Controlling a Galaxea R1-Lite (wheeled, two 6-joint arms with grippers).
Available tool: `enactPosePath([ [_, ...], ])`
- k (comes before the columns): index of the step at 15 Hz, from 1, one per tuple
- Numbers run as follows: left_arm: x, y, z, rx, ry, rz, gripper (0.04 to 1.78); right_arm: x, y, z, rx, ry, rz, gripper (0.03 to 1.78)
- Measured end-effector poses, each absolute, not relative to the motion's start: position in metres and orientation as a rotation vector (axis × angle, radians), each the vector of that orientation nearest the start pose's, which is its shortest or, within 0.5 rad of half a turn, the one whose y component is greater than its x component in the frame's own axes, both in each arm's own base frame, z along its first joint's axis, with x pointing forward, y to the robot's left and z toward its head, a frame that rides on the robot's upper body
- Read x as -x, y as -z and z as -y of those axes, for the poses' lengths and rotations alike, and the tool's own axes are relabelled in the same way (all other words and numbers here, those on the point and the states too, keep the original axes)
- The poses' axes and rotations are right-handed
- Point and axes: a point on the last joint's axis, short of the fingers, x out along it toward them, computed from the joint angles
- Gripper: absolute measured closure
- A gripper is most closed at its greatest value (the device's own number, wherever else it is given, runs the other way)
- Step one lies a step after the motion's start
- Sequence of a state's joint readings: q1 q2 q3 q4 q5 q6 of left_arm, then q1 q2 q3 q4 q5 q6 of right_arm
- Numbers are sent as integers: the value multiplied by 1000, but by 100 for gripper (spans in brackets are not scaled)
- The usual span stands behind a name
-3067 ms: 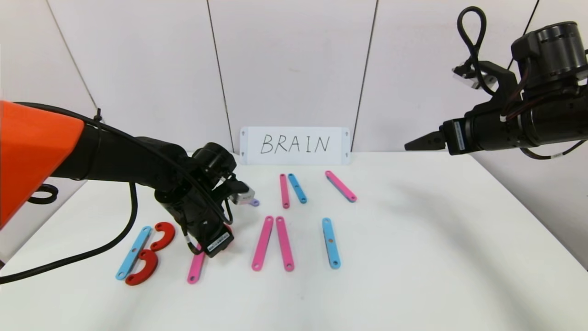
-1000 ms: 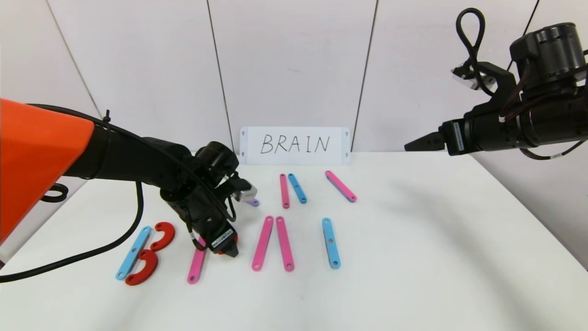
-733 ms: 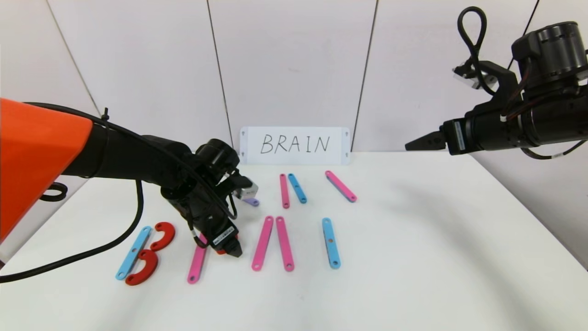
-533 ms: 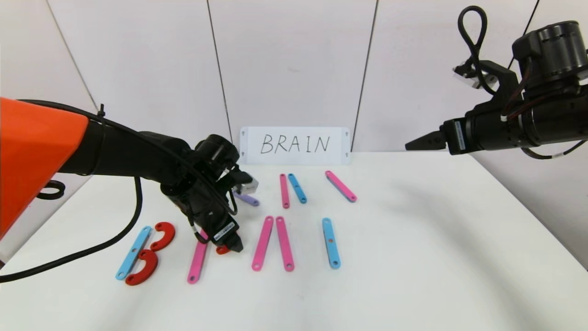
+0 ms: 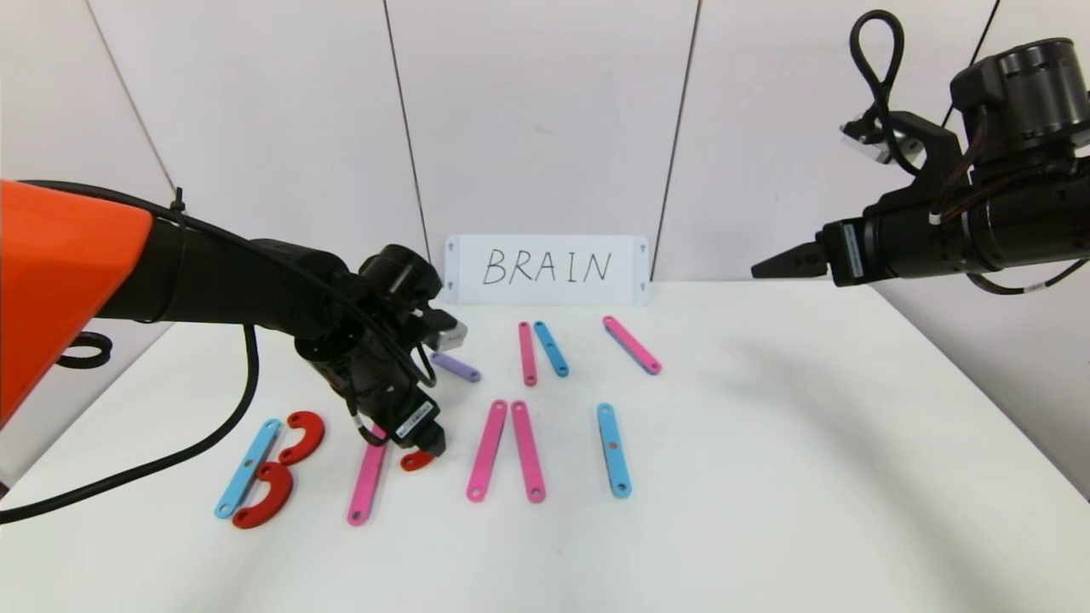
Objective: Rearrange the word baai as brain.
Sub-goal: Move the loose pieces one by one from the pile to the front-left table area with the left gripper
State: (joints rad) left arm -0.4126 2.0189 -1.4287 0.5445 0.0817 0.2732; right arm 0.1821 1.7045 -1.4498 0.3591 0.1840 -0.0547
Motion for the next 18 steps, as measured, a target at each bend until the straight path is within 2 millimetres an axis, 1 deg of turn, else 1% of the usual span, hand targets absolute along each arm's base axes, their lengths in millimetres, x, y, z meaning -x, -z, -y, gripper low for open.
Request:
enactPosePath([
  [3,-332,-142,144,-489,426,-1069,7,-306,-268,-60,52,-371,-607,7],
  [7,-335,-135,145,-466,405,-1088,7,-306,-267,-61,51,-371,-607,7],
  [11,-339,-136,147,-435,369,-1082,7,-306,-267,-61,51,-371,-607,7],
  [18,-341,-132,147,-457,326,-1092,7,-306,-267,-61,52,-372,-608,7],
])
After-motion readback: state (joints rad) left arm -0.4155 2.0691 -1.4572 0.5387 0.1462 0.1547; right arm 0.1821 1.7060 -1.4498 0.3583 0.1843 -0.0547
